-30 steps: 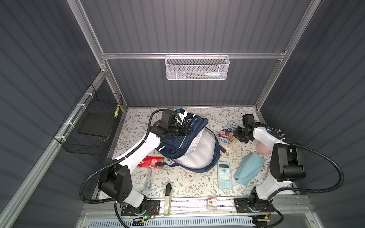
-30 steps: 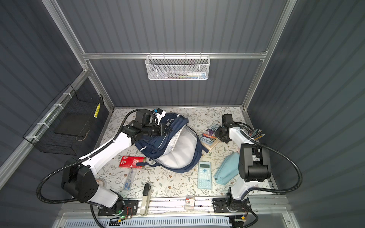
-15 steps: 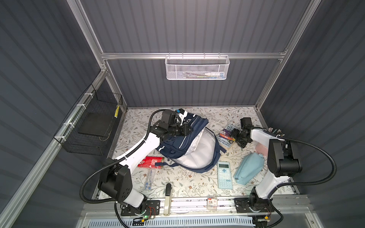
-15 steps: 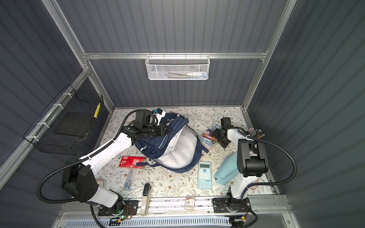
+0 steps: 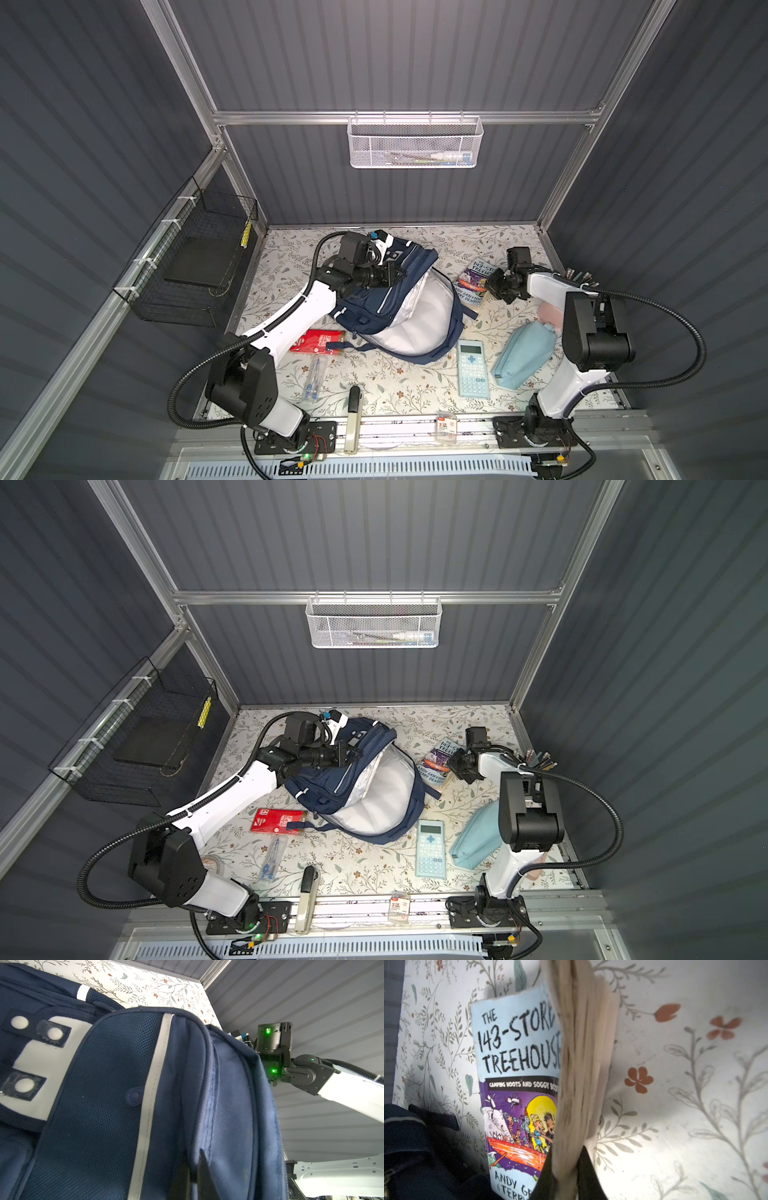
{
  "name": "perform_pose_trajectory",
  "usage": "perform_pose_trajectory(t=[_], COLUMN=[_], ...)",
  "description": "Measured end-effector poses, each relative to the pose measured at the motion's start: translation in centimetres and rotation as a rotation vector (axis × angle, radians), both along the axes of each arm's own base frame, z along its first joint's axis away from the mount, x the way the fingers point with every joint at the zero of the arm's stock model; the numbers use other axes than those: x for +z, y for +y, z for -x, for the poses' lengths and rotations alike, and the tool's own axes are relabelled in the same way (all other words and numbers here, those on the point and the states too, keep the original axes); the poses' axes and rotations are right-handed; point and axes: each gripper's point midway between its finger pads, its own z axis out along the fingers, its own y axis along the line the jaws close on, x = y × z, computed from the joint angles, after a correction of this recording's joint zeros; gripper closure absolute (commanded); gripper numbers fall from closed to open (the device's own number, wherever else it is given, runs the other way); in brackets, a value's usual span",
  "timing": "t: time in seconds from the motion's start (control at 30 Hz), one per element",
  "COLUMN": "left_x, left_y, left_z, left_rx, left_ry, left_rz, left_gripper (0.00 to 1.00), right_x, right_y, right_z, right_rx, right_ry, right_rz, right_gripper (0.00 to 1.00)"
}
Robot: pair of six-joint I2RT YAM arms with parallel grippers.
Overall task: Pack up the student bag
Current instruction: 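Lift the 143-Storey book and carry it toward the backpack with the right gripper, then lower the book into the open backpack with the right gripper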
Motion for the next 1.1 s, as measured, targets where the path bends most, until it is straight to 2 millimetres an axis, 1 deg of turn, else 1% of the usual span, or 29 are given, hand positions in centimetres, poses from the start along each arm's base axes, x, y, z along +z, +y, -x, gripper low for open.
perform_pose_trajectory(t=[0.1,0.2,0.3,0.37,0.47,0.5,0.57,0.7,0.77,0.83,0.9,0.93,1.0,1.1], left_x=[0.0,0.0,0.0,0.2,0.8,1.1,1.5,1.8,1.8,1.8,1.8,1.8,1.9,2.2], left_y=[0.0,0.0,0.1,0.2,0.3,0.3,0.2,-0.1,-0.4,-0.6,-0.8,-0.9,-0.9,-0.9], left_z=[0.0,0.0,-0.1,-0.3,-0.6,-0.8,-1.3,-2.1,-2.6,-2.8,-3.0,-3.1,-3.2,-3.2], left_rx=[0.003,0.005,0.008,0.012,0.018,0.019,0.022,0.023,0.021,0.026,0.029,0.032,0.037,0.037], left_ry=[0.0,0.002,0.005,0.003,0.002,0.003,0.004,0.016,0.021,0.034,0.045,0.049,0.053,0.06], left_rz=[-0.001,0.0,0.002,0.003,0.004,0.003,0.002,0.0,0.005,0.019,0.035,0.042,0.05,0.06], left_gripper=[1.0,1.0,1.0,1.0,1.0,1.0,1.0,1.0,1.0,1.0,1.0,1.0,1.0,1.0], right_x=[1.0,3.2,6.7,9.9,14.2,15.3,17.2,19.4,20.4,21.2,21.1,20.6,19.0,15.6], right_y=[0.1,0.1,0.1,0.1,0.5,0.8,1.5,3.1,4.7,6.8,9.2,10.5,12.6,15.1], right_z=[0.1,0.6,1.1,1.3,1.8,2.0,2.9,5.3,7.1,9.1,10.7,11.4,11.9,11.2], right_rx=[0.008,0.016,0.021,0.033,0.066,0.08,0.117,0.19,0.233,0.281,0.333,0.36,0.4,0.425], right_ry=[-0.029,-0.079,-0.163,-0.244,-0.344,-0.369,-0.414,-0.446,-0.467,-0.506,-0.526,-0.523,-0.497,-0.427], right_rz=[0.003,0.003,0.007,0.016,0.032,0.034,0.028,0.018,0.01,-0.027,-0.084,-0.112,-0.149,-0.189], right_gripper=[1.0,1.0,1.0,1.0,1.0,1.0,1.0,1.0,1.0,1.0,1.0,1.0,1.0,1.0])
